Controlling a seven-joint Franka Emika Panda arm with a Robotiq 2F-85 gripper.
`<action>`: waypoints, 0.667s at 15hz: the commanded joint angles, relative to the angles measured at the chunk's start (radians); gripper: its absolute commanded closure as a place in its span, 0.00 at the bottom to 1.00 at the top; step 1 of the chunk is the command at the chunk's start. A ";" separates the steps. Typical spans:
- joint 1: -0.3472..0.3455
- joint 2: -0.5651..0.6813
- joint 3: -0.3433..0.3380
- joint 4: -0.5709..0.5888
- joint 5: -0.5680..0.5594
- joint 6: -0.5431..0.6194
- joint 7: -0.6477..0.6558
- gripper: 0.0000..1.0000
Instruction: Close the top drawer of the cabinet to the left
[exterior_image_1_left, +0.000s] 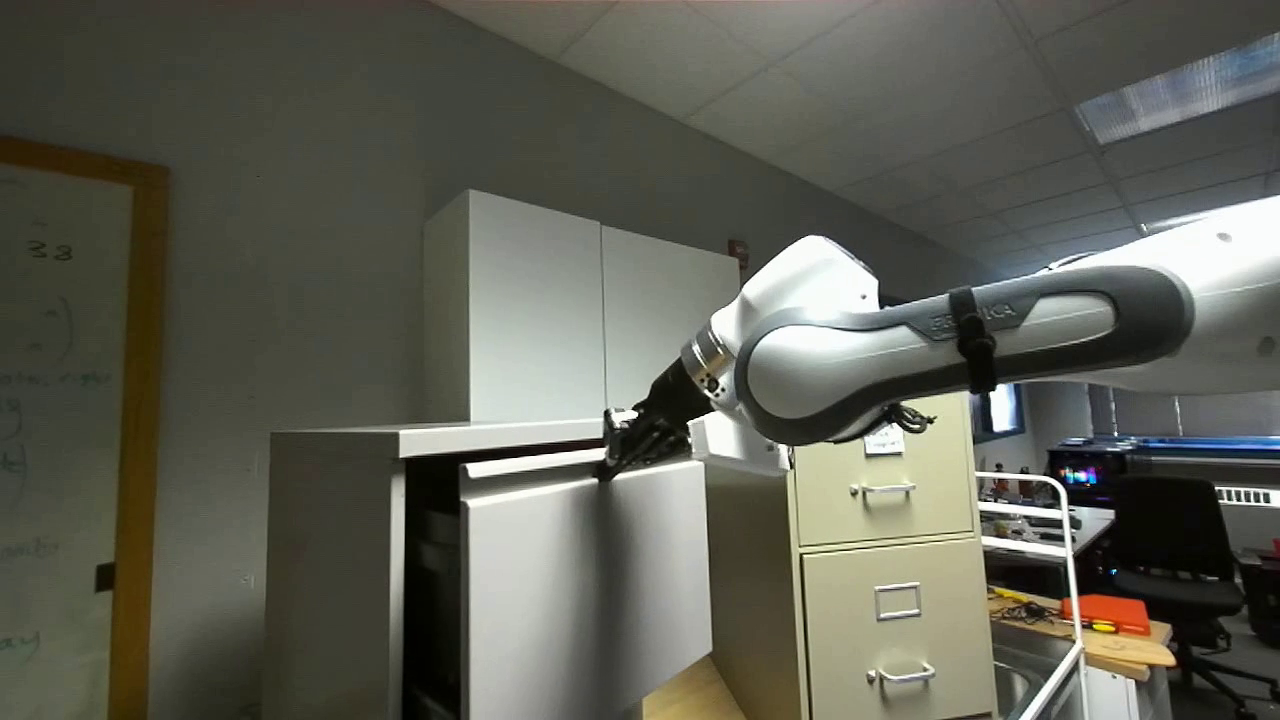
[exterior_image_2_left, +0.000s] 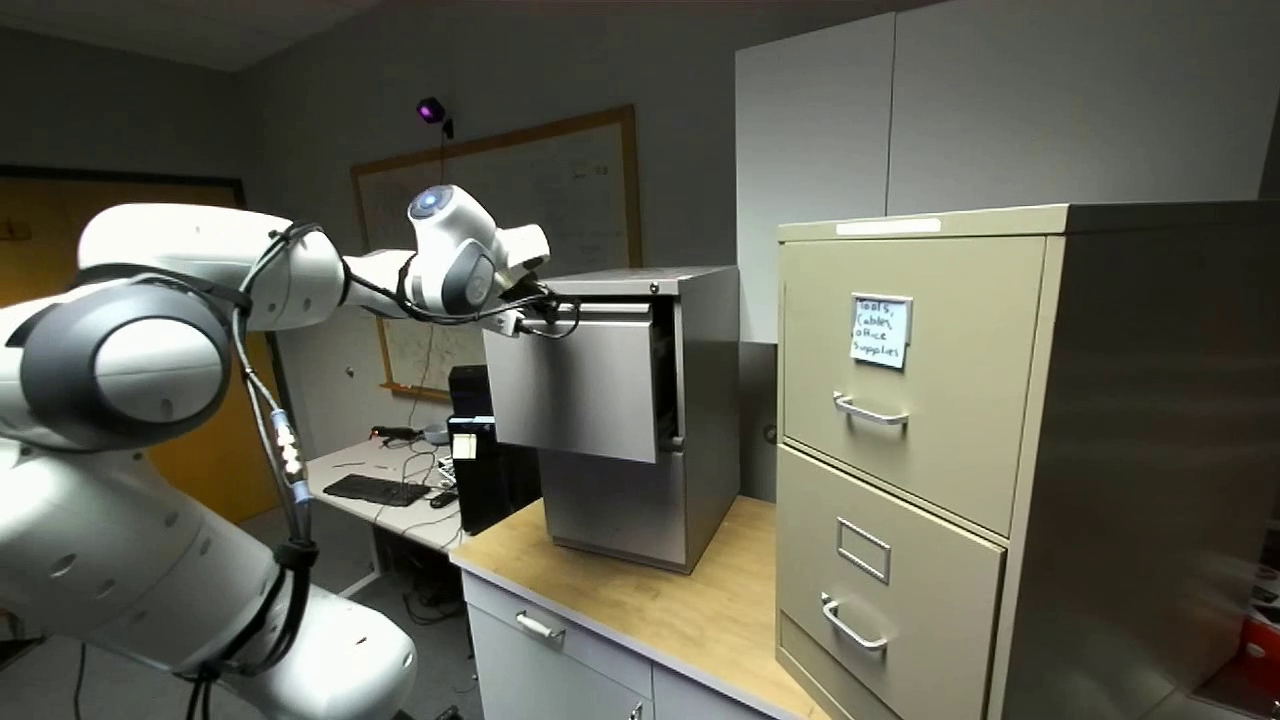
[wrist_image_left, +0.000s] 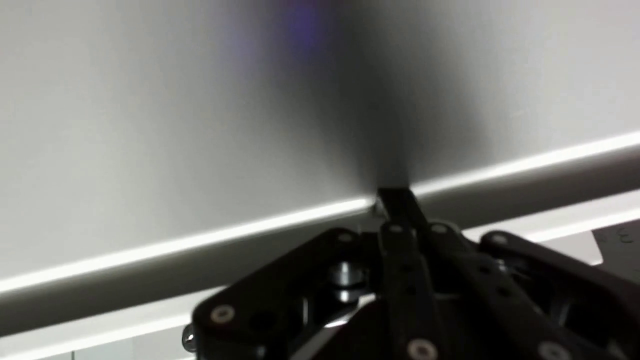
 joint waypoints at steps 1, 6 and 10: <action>0.061 0.120 -0.066 0.114 0.092 0.009 -0.083 1.00; 0.119 0.244 -0.143 0.236 0.235 -0.012 -0.205 1.00; 0.126 0.334 -0.166 0.337 0.336 -0.040 -0.285 1.00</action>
